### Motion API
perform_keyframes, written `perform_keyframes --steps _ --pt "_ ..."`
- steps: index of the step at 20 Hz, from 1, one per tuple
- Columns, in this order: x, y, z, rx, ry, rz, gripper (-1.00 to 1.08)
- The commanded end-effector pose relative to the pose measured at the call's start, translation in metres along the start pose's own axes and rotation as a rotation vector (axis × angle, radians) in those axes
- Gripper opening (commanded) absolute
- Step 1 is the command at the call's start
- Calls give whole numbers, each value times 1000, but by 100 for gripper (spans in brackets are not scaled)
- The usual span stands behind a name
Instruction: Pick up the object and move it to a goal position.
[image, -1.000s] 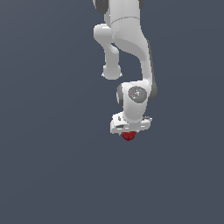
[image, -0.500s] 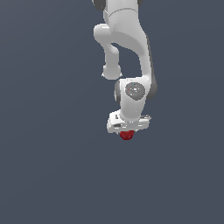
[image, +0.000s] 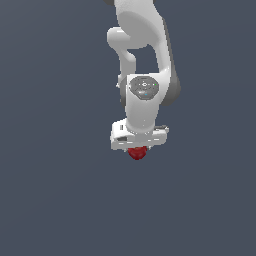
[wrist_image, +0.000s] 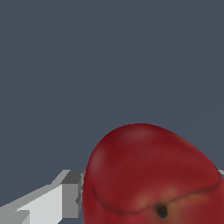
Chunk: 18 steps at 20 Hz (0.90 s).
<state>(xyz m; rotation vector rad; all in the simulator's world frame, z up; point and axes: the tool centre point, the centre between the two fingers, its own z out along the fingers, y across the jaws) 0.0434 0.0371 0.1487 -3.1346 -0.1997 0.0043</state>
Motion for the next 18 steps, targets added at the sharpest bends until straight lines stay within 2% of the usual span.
perform_keyframes --steps 1,9,18 --pt "8 12 -23 0 3 0 -100" --pt "26 38 -68 0 3 0 -100" --pt "33 46 -81 -1 3 0 -100"
